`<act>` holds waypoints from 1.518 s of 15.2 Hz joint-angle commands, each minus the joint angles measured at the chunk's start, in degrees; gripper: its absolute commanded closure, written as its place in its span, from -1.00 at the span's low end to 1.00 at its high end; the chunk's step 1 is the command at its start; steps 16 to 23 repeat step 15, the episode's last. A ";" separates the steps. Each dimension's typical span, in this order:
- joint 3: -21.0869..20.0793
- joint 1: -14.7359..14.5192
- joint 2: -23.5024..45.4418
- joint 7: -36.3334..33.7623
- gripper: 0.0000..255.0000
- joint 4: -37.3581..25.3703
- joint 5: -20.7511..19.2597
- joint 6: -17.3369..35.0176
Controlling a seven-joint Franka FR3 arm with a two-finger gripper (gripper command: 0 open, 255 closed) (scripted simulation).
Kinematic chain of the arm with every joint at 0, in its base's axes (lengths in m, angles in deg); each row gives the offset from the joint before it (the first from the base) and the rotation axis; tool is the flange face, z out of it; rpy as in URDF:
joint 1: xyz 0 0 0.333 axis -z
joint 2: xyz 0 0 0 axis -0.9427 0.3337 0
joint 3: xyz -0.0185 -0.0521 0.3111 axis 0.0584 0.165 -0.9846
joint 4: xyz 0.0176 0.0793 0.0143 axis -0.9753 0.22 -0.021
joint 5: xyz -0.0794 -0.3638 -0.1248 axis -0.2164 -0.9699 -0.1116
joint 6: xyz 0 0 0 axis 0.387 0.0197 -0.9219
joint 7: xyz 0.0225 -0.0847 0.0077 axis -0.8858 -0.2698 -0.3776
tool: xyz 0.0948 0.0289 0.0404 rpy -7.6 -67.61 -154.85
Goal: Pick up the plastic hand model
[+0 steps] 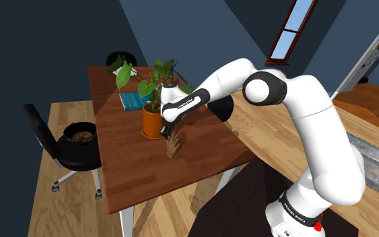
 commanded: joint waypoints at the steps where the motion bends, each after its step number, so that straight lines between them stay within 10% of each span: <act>1: 0.02 0.22 -0.79 0.09 1.00 0.67 0.14 -0.88; 23: -0.74 0.71 -7.78 0.88 1.00 2.49 0.89 -6.04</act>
